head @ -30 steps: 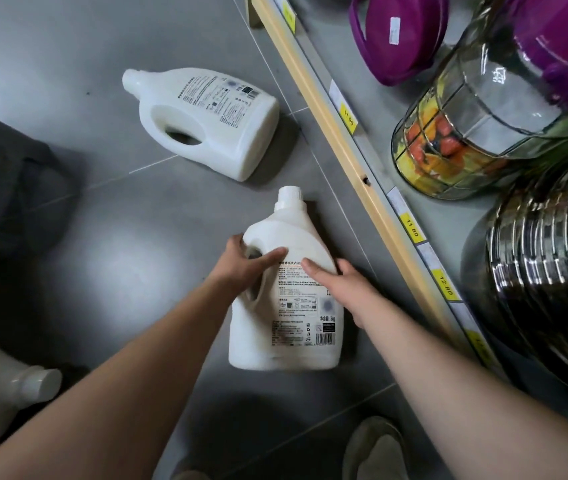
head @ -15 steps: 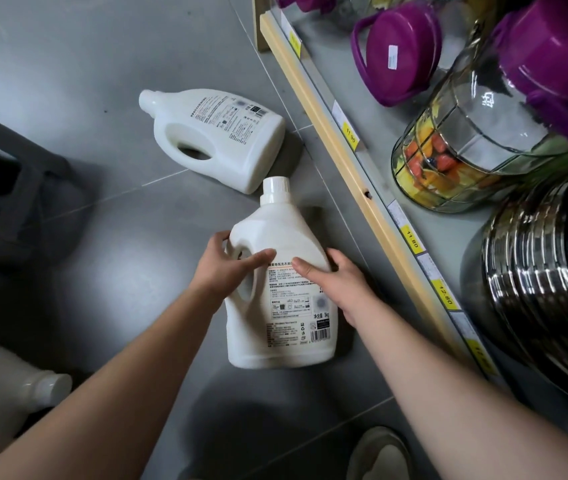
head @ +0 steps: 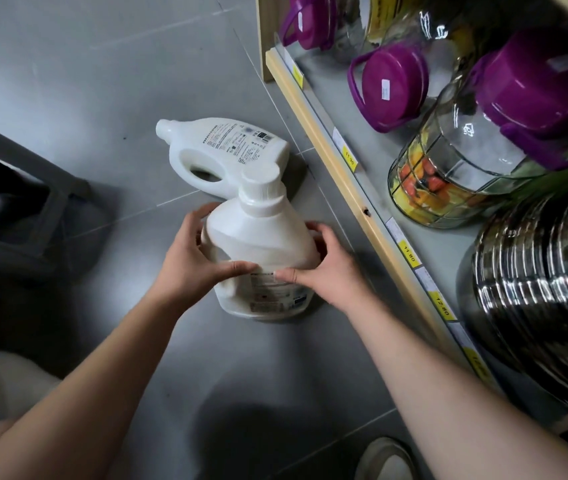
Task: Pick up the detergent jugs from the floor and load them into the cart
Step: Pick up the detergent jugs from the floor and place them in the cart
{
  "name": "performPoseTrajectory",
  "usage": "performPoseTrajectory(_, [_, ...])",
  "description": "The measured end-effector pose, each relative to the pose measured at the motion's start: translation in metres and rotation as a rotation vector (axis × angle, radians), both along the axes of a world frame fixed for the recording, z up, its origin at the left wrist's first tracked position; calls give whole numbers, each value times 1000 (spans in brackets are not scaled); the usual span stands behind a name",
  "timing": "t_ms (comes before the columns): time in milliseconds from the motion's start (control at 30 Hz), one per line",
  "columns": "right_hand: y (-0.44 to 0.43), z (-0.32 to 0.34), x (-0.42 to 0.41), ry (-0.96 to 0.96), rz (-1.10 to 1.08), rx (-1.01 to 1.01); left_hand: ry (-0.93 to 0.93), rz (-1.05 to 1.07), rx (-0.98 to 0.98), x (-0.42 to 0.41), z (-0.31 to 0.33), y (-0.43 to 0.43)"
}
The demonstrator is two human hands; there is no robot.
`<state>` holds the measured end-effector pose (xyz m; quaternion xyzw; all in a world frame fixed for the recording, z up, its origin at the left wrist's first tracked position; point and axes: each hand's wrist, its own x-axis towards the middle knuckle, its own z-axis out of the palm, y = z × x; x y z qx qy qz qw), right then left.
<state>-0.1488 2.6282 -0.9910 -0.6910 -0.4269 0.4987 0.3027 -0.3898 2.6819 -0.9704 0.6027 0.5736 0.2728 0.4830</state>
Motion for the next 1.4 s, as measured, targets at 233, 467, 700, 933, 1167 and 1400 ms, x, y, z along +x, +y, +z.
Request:
performPoseTrajectory(233, [-25, 14, 0, -250, 213, 12, 233, -309, 182, -12, 11, -15])
performPoseTrajectory(467, [-34, 9, -5, -277, 277, 91, 251, -351, 172, -16, 10, -27])
performPoseTrajectory(700, [-30, 5, -11, -224, 315, 66, 280, -251, 46, -18, 10, -34])
performPoseTrajectory(933, [-30, 9, -8, -237, 269, 134, 400, -181, 44, -13, 15, -41])
performPoseTrajectory(1167, [-40, 76, -13, -227, 255, 207, 402, -135, 73, -19, 85, -55])
performPoseTrajectory(1400, [-55, 243, -14, -238, 338, 228, 407, -99, 107, -26, 252, -85])
